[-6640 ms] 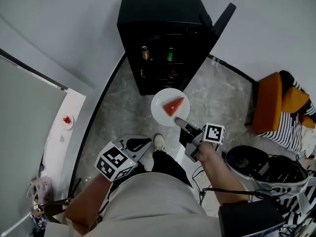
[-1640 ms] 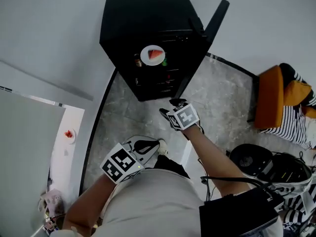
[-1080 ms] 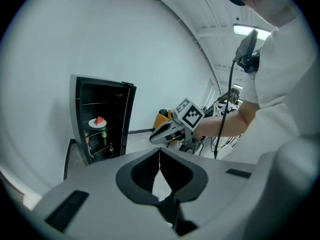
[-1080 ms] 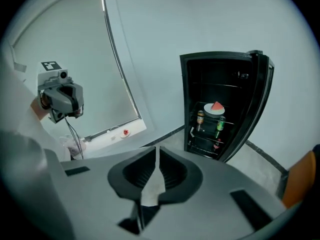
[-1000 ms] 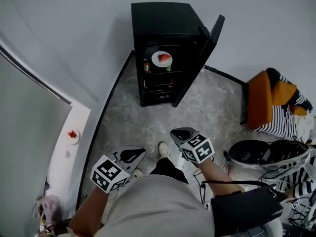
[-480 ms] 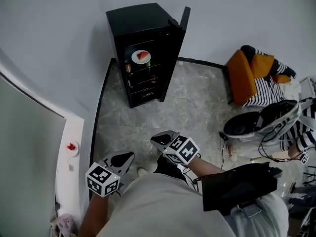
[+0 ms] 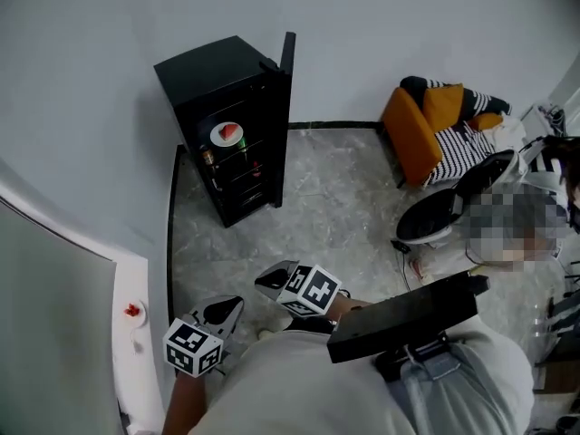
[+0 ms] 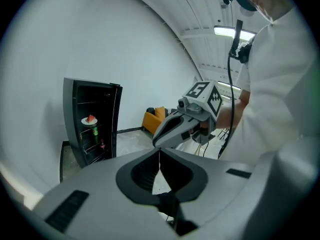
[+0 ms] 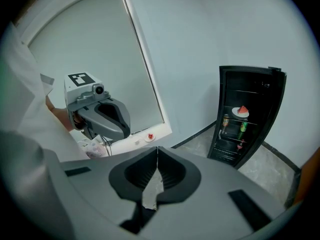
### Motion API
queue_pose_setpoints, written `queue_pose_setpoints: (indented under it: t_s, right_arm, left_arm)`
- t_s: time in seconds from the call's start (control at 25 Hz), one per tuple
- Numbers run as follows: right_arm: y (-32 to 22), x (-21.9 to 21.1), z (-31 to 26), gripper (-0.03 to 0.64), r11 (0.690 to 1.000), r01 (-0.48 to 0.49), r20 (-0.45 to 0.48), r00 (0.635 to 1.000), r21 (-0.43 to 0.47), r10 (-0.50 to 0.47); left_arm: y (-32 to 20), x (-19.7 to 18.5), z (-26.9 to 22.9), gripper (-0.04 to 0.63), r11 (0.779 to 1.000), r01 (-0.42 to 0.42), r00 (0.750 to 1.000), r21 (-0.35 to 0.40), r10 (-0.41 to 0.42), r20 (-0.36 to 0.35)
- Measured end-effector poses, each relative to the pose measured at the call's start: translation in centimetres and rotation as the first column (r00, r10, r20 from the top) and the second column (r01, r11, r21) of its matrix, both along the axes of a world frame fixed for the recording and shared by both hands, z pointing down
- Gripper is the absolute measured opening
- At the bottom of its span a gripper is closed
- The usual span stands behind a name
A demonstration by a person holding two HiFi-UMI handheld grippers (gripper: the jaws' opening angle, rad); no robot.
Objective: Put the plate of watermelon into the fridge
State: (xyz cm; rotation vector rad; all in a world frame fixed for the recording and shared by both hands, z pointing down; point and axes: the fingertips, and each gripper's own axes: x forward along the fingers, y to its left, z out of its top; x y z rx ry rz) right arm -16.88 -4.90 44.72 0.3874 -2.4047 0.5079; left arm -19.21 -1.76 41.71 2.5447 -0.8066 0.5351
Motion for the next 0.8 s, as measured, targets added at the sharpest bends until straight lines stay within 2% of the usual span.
queue_pose_setpoints:
  t_s: [0.44,0.8]
  right_arm:
    - [1.0,0.3,-1.0,0.015,0.999,0.025,0.008,1.0,0.032,-0.025]
    - [1.1,2.2,-1.2,0.015,0.999,0.004,0.015,1.0,0.053,-0.004]
  left_arm:
    - [0.7,0.6,0.5,0.012,1.0,0.001,1.0,-0.01,-0.001,0.001]
    - [1.2,1.7,0.6,0.012,1.0,0.002,1.0,-0.016,-0.002,0.0]
